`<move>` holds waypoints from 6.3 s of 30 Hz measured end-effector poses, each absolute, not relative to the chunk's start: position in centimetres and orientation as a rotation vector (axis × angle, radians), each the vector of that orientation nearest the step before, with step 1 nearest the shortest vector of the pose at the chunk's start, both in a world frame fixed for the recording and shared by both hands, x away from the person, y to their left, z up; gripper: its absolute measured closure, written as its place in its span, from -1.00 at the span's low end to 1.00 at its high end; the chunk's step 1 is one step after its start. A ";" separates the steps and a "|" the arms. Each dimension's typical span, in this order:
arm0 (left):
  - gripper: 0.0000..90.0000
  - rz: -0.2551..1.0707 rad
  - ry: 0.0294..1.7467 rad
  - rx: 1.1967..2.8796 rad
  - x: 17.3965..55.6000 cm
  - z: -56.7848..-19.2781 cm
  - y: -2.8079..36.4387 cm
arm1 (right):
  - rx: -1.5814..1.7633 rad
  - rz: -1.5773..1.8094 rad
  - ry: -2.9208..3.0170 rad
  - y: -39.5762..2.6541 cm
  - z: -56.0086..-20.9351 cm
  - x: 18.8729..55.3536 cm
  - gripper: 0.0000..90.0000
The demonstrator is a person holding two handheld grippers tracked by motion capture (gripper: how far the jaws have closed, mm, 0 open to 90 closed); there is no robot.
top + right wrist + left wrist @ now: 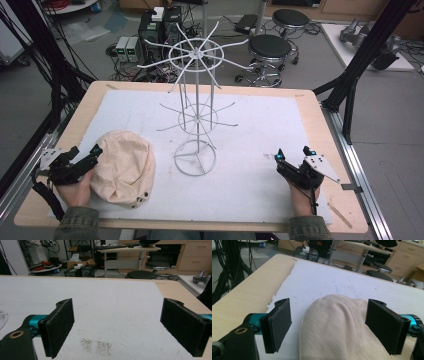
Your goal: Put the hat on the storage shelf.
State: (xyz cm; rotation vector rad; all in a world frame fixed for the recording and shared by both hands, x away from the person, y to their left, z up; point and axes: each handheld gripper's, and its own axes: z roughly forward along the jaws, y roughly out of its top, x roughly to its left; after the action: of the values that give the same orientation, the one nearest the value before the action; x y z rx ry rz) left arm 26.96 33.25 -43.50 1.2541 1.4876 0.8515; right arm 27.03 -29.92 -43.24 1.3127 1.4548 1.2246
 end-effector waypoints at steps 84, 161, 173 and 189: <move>0.79 0.613 1.587 1.360 27.9 -43.6 32.9 | 1.319 1.230 1.452 -30.0 -43.2 26.9 -0.75; 0.78 0.526 0.611 1.156 28.7 -20.5 28.8 | 1.277 1.259 1.421 -30.0 -42.9 26.5 -0.75; 0.78 0.552 0.564 1.158 29.6 -17.4 27.0 | 1.283 1.262 1.425 -29.9 -42.9 26.4 -0.75; 0.78 0.536 0.554 1.182 31.8 -15.8 23.6 | 1.283 1.258 1.439 -29.9 -42.9 26.5 -0.75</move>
State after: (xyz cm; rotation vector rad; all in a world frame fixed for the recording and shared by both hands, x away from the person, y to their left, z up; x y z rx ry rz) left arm 31.85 23.58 -15.79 1.1817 0.5544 0.5359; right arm 26.47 -29.87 -42.94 1.2832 1.4391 1.2578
